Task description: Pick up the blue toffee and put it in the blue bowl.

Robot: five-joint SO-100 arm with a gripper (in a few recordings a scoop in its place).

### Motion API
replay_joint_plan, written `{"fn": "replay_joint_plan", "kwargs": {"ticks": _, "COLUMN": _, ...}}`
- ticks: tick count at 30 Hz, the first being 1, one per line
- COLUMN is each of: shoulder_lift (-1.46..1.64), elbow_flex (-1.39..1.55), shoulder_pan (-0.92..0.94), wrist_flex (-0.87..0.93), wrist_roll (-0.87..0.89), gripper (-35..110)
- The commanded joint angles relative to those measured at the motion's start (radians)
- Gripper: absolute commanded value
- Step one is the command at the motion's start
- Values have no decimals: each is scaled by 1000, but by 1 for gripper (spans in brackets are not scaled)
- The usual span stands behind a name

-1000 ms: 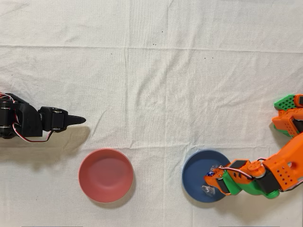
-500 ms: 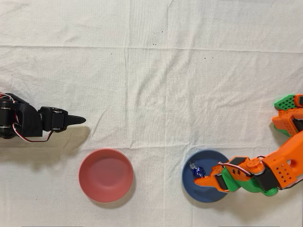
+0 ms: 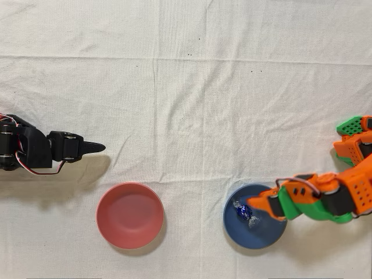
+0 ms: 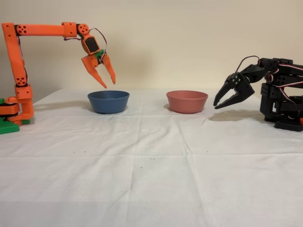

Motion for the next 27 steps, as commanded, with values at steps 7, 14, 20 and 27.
{"fn": "replay_joint_plan", "kwargs": {"ticks": 7, "shoulder_lift": 370, "elbow_flex": 204, "shoulder_pan": 212, "wrist_flex": -66, "wrist_roll": -106, "gripper": 0}}
{"fn": "replay_joint_plan", "kwargs": {"ticks": 14, "shoulder_lift": 549, "elbow_flex": 408, "shoulder_pan": 344, "wrist_flex": -117, "wrist_roll": -193, "gripper": 0}}
{"fn": "replay_joint_plan", "kwargs": {"ticks": 20, "shoulder_lift": 735, "elbow_flex": 626, "shoulder_pan": 373, "wrist_flex": -170, "wrist_roll": -230, "gripper": 0}}
{"fn": "replay_joint_plan", "kwargs": {"ticks": 27, "shoulder_lift": 951, "elbow_flex": 844, "shoulder_pan": 368, "wrist_flex": -209, "wrist_roll": -202, "gripper": 3}}
